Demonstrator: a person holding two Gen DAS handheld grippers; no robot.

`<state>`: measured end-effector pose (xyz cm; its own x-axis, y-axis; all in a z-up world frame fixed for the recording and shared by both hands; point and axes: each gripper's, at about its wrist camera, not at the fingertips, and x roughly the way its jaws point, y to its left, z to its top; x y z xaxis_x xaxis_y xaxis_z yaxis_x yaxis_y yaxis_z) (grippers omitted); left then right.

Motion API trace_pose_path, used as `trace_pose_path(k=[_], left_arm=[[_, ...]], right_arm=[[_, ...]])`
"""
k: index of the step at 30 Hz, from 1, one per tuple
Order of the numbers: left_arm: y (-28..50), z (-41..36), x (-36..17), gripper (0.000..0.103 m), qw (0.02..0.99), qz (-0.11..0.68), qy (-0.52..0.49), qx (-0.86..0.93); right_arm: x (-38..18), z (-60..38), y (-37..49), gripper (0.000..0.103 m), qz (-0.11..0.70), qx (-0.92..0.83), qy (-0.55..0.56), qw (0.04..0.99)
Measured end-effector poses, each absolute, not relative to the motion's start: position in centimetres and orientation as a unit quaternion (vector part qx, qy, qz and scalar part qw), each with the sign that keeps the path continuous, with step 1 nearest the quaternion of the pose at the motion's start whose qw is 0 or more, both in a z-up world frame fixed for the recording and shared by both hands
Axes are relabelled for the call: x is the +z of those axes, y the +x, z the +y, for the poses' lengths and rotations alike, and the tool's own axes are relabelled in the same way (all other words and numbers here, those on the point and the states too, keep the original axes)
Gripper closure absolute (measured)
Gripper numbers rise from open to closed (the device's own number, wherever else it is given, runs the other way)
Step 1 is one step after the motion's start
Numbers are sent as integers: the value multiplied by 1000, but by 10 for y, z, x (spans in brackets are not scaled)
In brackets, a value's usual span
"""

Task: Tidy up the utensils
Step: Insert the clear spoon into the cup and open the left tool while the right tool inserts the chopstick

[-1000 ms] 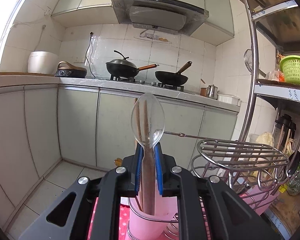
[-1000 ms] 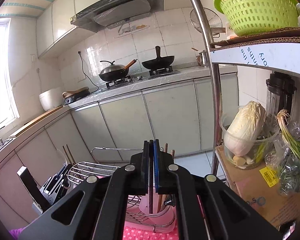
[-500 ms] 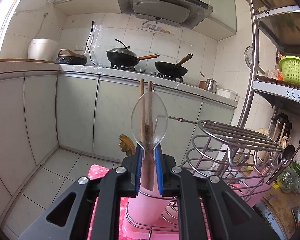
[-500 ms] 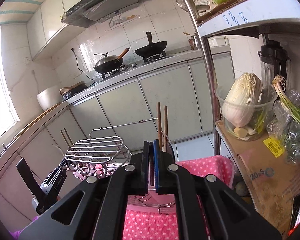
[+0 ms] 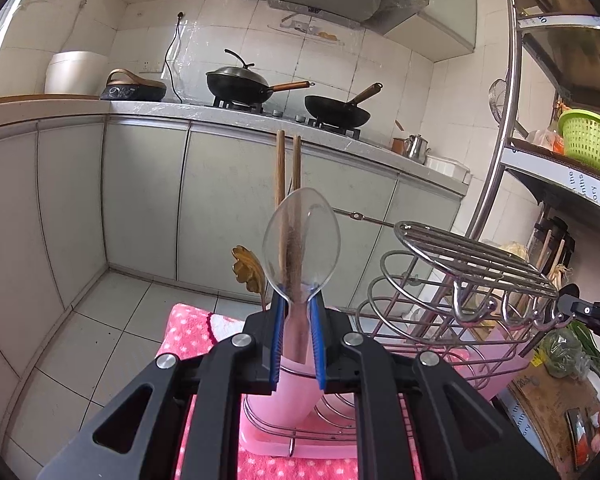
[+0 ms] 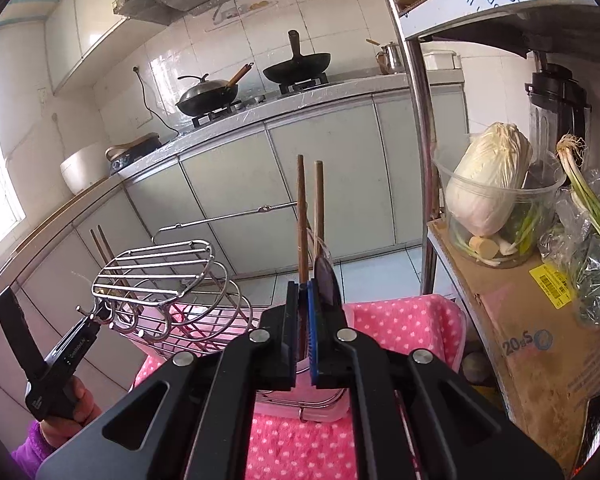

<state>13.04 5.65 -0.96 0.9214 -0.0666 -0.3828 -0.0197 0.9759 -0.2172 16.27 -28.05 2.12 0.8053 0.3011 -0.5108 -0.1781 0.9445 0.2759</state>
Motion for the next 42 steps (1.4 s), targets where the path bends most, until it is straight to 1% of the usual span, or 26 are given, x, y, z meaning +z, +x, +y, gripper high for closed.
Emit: trace_pose_path(k=[8, 19, 30, 35, 38, 40, 42], left_arm=[[144, 57, -18, 91, 964, 233, -125, -8], [148, 48, -16, 91, 964, 244, -109, 3], [154, 41, -10, 88, 957, 270, -102, 18], [154, 40, -6, 84, 954, 279, -106, 25], [154, 38, -3, 80, 954, 280, -105, 28], [152, 37, -1, 76, 954, 280, -102, 29], [151, 35, 1, 74, 955, 277, -100, 30]], right_arm=[[17, -277, 176, 98, 293, 130, 102, 942], [10, -270, 178, 98, 289, 134, 94, 943], [12, -269, 183, 98, 294, 139, 87, 942], [12, -270, 183, 98, 299, 139, 87, 940], [12, -270, 182, 98, 305, 139, 86, 938], [13, -271, 181, 98, 309, 141, 85, 937], [13, -271, 180, 98, 311, 142, 83, 936]])
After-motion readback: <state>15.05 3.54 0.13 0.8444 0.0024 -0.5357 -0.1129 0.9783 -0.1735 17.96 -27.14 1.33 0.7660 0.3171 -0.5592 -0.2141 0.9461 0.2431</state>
